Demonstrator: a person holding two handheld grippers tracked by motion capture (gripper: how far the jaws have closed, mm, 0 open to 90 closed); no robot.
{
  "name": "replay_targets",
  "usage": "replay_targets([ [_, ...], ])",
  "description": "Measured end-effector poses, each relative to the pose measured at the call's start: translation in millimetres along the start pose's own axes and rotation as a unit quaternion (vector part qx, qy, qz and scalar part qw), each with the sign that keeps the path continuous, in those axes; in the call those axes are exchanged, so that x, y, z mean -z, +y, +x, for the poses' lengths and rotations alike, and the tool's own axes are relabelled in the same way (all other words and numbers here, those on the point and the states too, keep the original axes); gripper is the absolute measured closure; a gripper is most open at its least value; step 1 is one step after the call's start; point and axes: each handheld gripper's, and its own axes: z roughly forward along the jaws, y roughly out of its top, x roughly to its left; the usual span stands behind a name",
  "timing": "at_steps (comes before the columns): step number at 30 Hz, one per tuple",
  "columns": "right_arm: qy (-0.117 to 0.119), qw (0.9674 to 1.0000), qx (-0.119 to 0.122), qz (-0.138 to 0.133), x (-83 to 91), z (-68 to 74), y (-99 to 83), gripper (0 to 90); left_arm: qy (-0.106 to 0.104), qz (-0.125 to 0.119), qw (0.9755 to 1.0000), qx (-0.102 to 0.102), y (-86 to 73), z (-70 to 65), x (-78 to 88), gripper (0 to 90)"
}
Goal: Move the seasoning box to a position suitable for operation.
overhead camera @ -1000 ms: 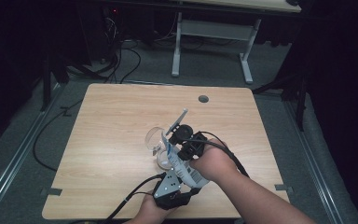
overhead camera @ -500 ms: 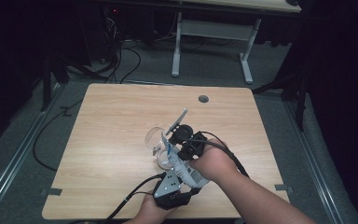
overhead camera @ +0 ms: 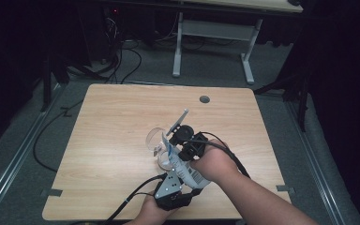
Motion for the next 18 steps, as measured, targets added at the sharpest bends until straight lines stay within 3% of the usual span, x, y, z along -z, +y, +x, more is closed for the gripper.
replay_targets([
  [18, 0.003, 1.0, 0.0, -0.002, 1.4, 1.2, 1.0, 89.8, 0.0, -0.004, 1.0, 0.0, 0.9, 0.0, 1.0, 61.5],
])
